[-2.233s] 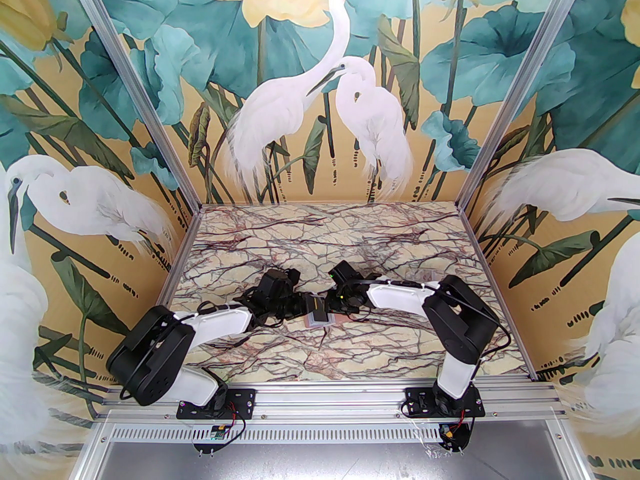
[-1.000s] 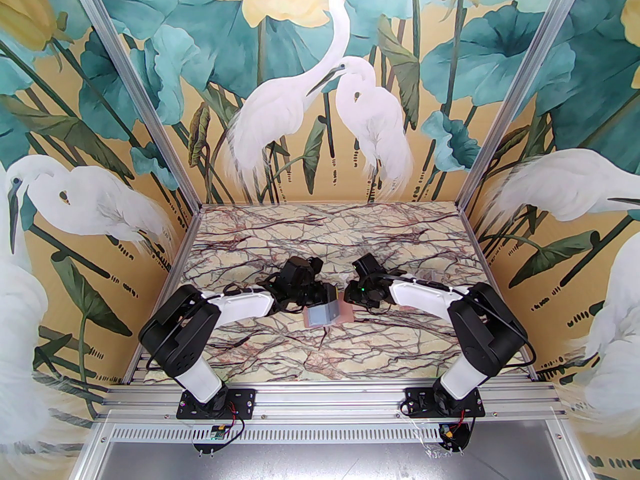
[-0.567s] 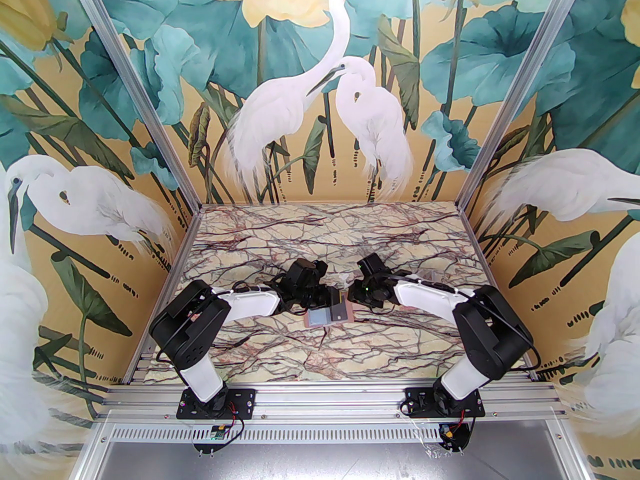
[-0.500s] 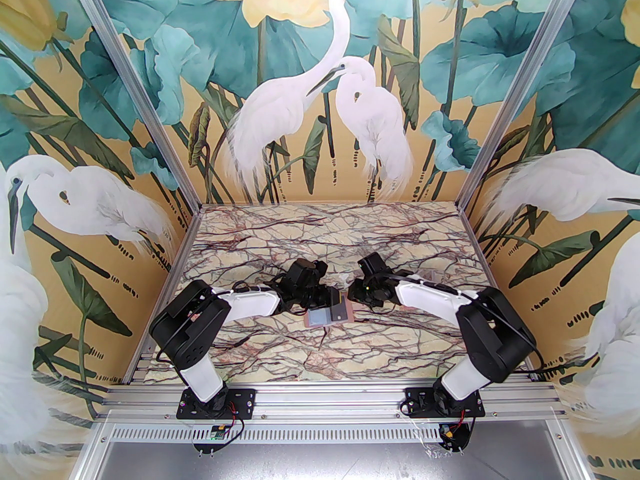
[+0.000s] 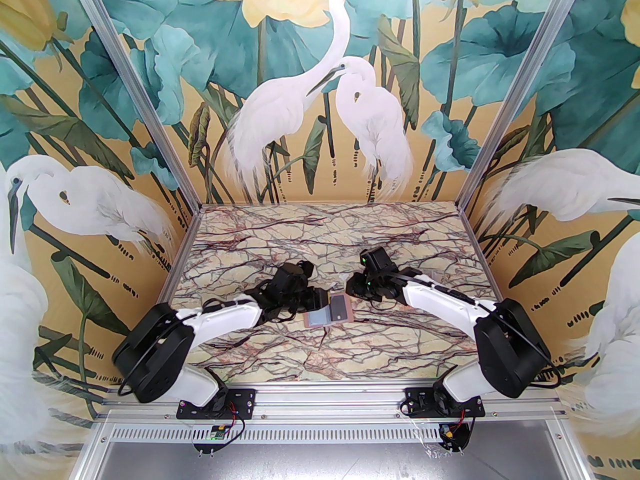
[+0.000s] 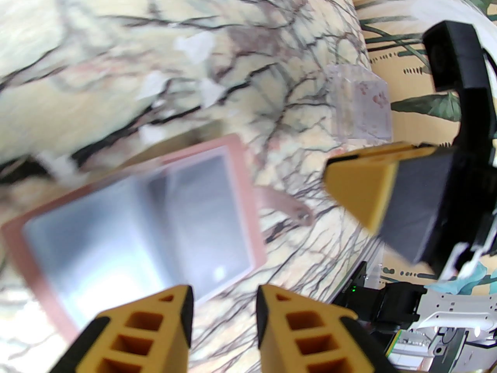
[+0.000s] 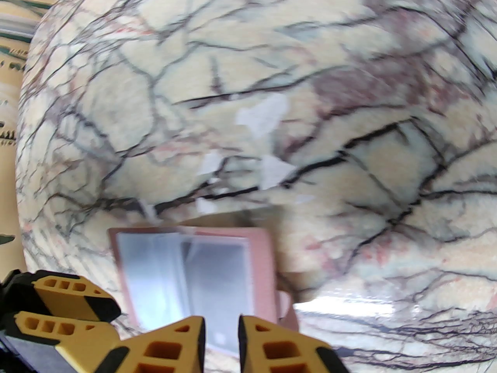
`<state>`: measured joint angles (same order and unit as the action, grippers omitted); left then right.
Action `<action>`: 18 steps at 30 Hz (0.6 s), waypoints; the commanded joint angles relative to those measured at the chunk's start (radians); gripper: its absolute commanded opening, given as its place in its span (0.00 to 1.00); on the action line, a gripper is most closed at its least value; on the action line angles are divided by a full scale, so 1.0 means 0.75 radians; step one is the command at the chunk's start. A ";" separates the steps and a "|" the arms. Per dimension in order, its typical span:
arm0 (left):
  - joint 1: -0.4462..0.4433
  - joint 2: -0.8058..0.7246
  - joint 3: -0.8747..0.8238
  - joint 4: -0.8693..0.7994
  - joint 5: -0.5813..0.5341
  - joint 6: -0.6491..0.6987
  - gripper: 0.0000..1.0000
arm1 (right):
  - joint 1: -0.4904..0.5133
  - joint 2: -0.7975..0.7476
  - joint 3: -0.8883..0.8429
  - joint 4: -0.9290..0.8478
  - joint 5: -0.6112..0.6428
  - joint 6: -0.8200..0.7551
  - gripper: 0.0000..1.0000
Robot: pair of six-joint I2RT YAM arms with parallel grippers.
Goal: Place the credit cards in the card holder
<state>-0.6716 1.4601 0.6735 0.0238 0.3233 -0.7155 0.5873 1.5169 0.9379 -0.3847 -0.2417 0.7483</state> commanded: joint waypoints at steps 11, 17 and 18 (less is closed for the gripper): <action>0.112 -0.098 -0.280 0.116 -0.072 -0.050 0.36 | 0.005 0.023 0.246 -0.464 0.355 -0.277 0.37; 0.114 -0.017 -0.288 0.194 -0.028 -0.050 0.34 | -0.080 -0.062 0.211 -0.489 0.373 -0.296 0.41; 0.114 -0.003 -0.285 0.202 -0.025 -0.049 0.33 | -0.093 -0.074 0.205 -0.487 0.372 -0.297 0.41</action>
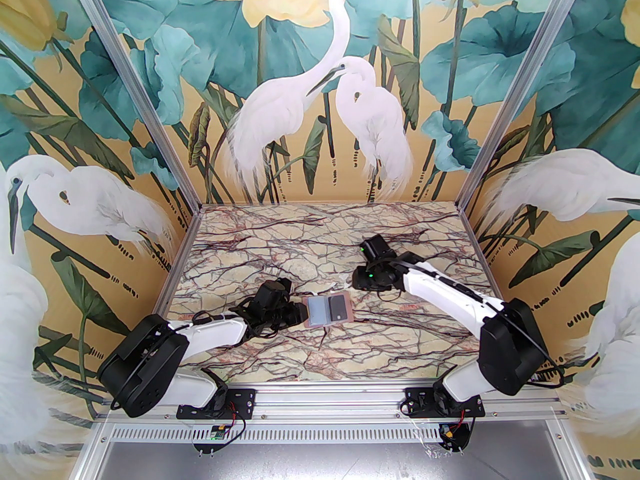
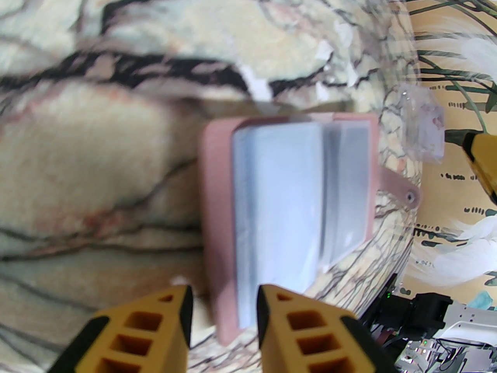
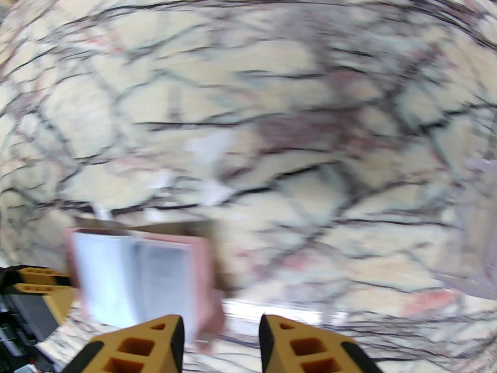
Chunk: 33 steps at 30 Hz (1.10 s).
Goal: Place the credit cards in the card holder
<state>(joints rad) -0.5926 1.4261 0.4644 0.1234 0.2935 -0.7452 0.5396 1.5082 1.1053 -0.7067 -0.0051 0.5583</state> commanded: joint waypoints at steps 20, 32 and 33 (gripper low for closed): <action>0.010 0.126 -0.024 0.167 0.050 0.004 0.21 | -0.383 -0.257 -0.139 -0.143 0.082 -0.075 0.42; 0.009 0.115 -0.040 0.174 0.044 0.002 0.21 | -0.507 -0.245 -0.133 -0.205 0.154 -0.140 0.42; 0.009 0.115 -0.041 0.175 0.044 0.002 0.21 | -0.516 -0.239 -0.124 -0.217 0.186 -0.151 0.42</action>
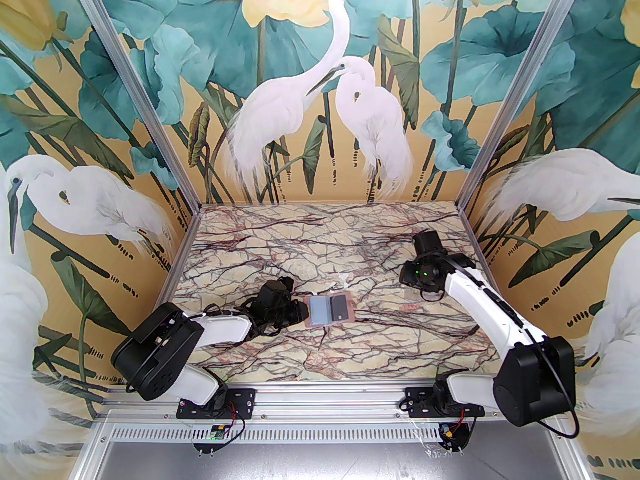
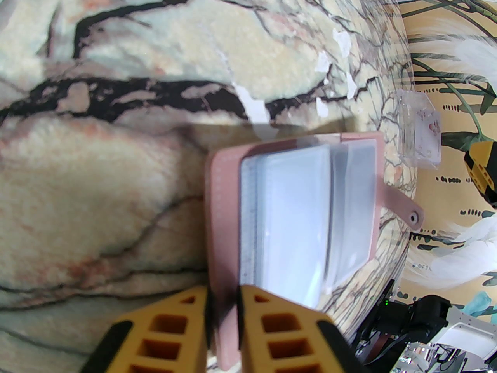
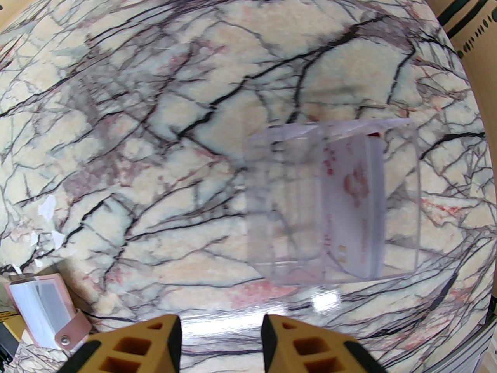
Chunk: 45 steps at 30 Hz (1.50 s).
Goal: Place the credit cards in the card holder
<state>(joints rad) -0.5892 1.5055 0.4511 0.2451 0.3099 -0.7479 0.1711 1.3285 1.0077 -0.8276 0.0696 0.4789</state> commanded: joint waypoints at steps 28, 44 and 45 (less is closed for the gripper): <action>0.004 0.015 -0.038 0.025 0.016 0.005 0.21 | -0.146 0.457 0.232 -0.135 0.374 -0.115 0.52; 0.004 0.022 -0.039 0.026 0.016 0.004 0.21 | -0.157 0.472 0.235 -0.146 0.448 -0.103 0.48; 0.005 0.021 -0.039 0.026 0.017 0.003 0.21 | -0.158 0.468 0.237 -0.148 0.451 -0.103 0.48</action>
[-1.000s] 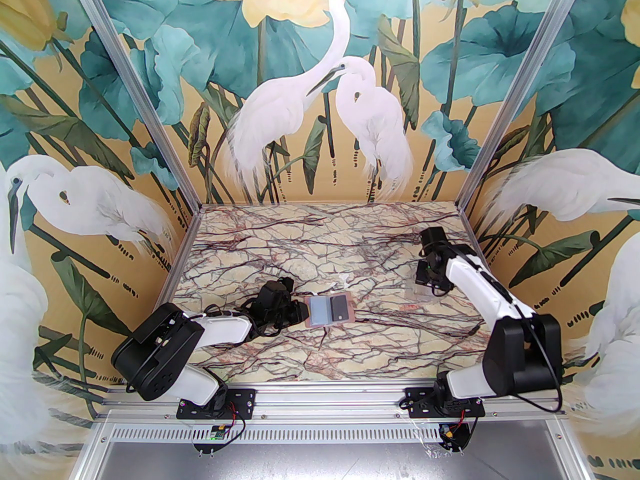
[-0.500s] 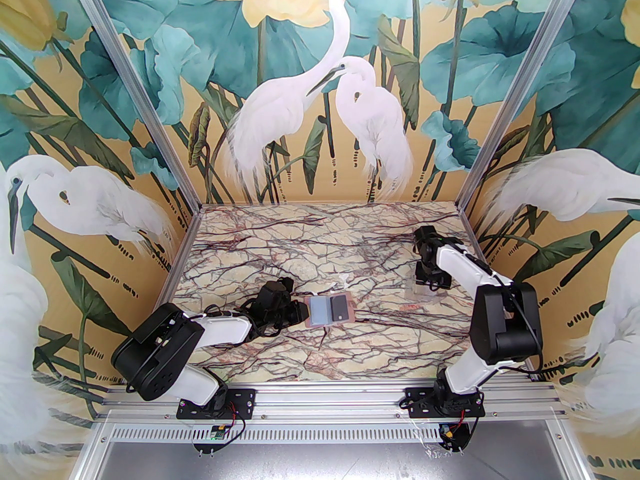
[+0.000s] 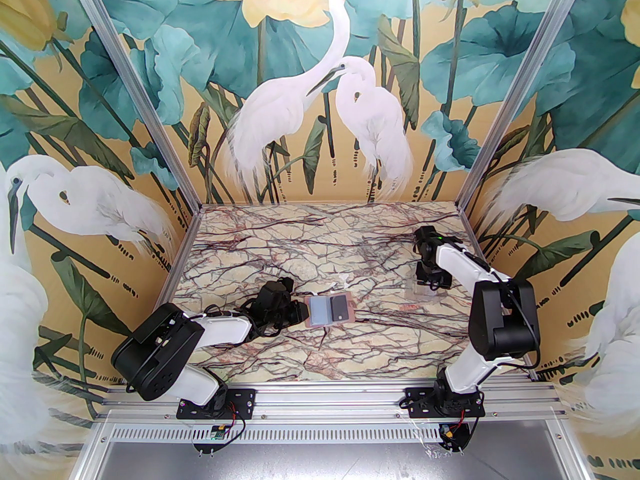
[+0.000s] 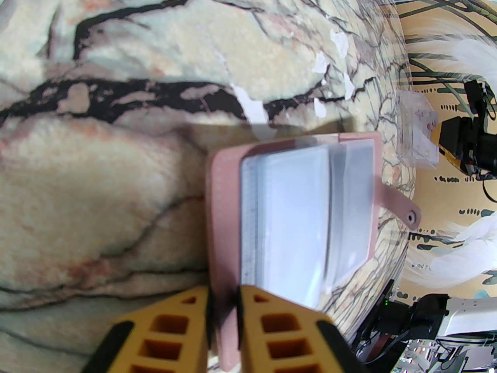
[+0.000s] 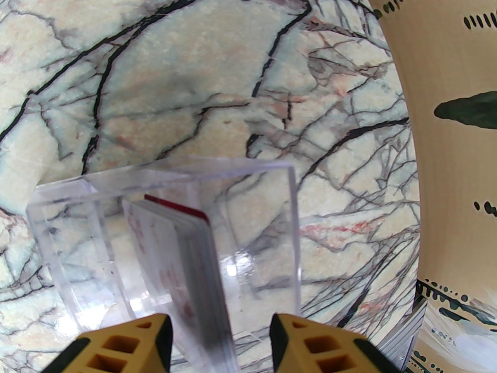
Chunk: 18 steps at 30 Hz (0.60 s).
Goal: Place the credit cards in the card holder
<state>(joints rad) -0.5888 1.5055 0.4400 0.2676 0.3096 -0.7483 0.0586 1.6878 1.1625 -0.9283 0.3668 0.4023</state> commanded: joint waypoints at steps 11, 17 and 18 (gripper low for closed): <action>0.004 0.024 -0.023 -0.003 0.019 0.004 0.21 | -0.010 -0.033 0.034 -0.020 0.078 0.006 0.44; 0.004 0.024 -0.024 -0.003 0.019 0.004 0.21 | -0.011 -0.057 0.038 -0.020 0.086 0.006 0.41; 0.005 0.025 -0.023 -0.002 0.019 0.004 0.21 | -0.011 -0.059 0.037 -0.020 0.085 0.006 0.41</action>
<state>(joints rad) -0.5888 1.5055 0.4400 0.2676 0.3099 -0.7479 0.0586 1.6756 1.1645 -0.9321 0.3981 0.4023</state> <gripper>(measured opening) 0.206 0.414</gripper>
